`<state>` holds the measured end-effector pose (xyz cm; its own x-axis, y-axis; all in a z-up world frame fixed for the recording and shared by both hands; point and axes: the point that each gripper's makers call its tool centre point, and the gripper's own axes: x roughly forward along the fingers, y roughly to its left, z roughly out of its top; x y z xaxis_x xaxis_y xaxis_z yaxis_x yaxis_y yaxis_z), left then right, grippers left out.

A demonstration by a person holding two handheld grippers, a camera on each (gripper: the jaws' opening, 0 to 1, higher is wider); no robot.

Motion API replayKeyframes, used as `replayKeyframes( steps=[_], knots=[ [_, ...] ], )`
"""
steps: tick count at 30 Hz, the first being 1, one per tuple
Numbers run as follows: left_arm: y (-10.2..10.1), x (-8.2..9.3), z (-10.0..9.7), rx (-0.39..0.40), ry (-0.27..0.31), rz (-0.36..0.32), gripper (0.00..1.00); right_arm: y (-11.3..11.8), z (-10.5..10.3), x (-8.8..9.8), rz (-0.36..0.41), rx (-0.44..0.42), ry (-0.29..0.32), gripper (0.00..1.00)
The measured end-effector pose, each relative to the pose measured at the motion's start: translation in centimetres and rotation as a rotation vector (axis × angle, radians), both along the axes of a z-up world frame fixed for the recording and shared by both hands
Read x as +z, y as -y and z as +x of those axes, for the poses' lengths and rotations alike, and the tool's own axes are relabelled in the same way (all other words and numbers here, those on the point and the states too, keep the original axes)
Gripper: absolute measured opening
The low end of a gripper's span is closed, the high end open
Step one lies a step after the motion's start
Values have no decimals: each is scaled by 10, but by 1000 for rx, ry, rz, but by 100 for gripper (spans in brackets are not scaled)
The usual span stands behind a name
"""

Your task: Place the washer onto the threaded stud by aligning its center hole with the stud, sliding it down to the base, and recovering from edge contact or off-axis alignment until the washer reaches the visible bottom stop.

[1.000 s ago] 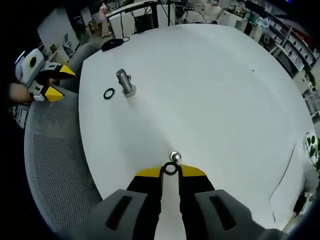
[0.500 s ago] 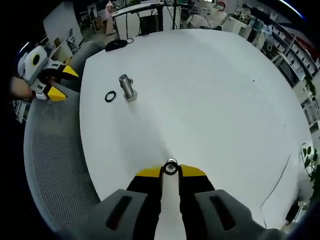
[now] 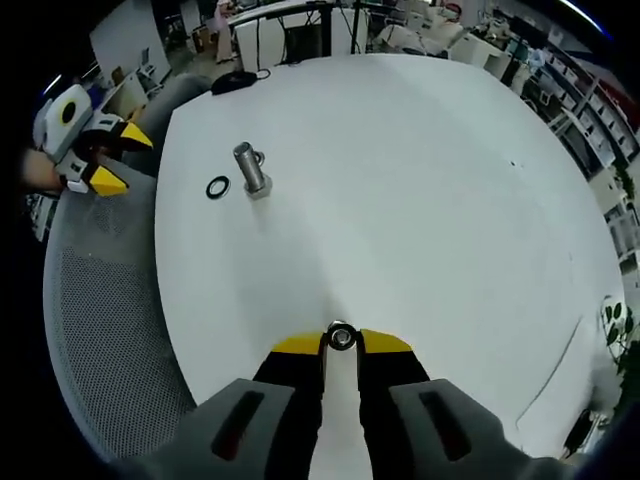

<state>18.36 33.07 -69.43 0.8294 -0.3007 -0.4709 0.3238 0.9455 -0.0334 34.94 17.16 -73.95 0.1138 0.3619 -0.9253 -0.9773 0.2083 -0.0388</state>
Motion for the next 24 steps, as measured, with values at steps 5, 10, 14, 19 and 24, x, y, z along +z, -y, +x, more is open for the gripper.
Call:
replayKeyframes(
  steps=[5, 10, 14, 19, 24],
  knots=[
    [0, 0, 0, 2, -1, 2, 27, 0, 0, -4, -12, 5, -6, 14],
    [-1, -1, 0, 2, -1, 6, 26, 2, 1, -11, -27, 9, -12, 14],
    [0, 0, 0, 1, -1, 2, 26, 1, 0, -17, -37, 19, -19, 14],
    [0, 0, 0, 2, -3, 3, 26, 0, 0, -27, -58, 30, -28, 14],
    [-1, -1, 1, 2, -2, -1, 26, 0, -2, -37, -75, 40, -35, 14]
  ],
)
